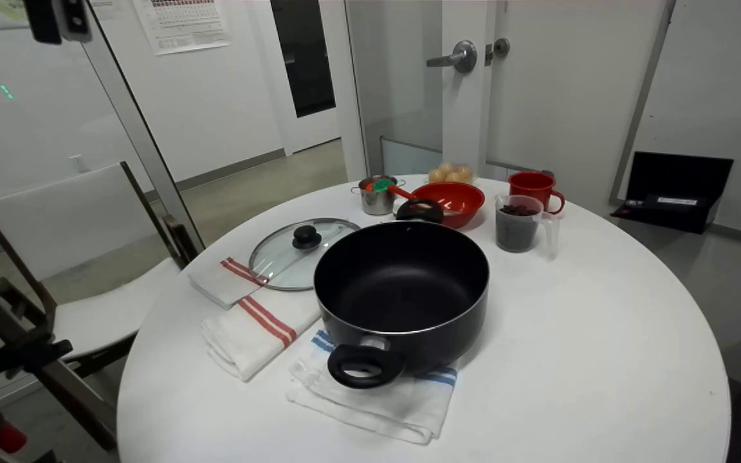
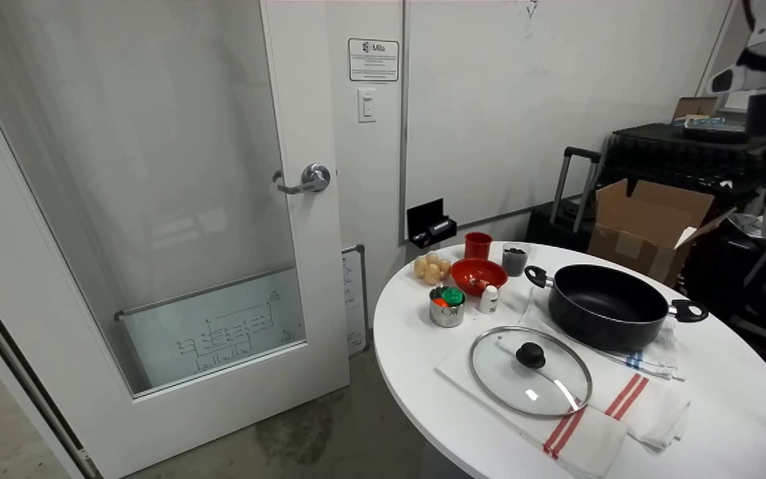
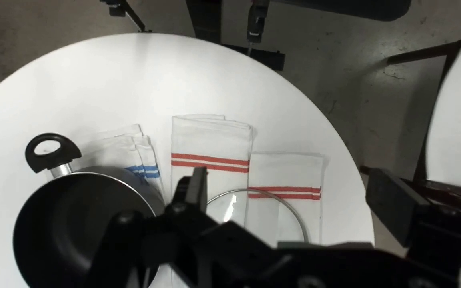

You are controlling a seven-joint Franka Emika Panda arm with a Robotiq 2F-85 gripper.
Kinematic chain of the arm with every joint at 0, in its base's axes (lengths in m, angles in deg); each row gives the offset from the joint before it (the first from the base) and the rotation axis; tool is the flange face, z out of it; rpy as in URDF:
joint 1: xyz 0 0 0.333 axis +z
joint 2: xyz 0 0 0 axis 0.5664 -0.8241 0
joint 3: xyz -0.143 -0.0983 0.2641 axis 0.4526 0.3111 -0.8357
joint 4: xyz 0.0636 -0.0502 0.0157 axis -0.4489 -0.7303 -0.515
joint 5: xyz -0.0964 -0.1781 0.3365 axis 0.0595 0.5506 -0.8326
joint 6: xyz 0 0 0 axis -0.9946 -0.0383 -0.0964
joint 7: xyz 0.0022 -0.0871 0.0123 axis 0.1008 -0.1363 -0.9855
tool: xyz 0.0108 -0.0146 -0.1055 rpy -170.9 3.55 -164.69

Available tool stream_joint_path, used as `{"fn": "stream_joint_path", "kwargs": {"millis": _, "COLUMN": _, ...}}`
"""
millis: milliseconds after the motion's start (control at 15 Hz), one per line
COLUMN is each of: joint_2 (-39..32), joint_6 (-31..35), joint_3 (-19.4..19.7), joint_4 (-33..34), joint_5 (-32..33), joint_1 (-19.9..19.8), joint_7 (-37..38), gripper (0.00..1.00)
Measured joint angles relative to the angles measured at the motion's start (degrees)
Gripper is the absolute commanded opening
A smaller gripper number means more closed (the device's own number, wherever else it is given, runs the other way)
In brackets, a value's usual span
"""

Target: Put the lid on the pot

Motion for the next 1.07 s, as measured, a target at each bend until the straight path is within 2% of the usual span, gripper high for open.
{"fn": "stream_joint_path", "kwargs": {"millis": 600, "joint_2": -26.03, "joint_6": 8.62, "joint_3": -0.79, "joint_4": 14.66, "joint_5": 13.87, "joint_1": 1.3, "joint_7": 2.36, "gripper": 1.0}}
{"fn": "stream_joint_path", "kwargs": {"millis": 1067, "joint_2": -43.96, "joint_6": 9.87, "joint_3": 1.61, "joint_4": 29.67, "joint_5": 18.71, "joint_1": 5.16, "joint_7": 2.4, "gripper": 1.0}}
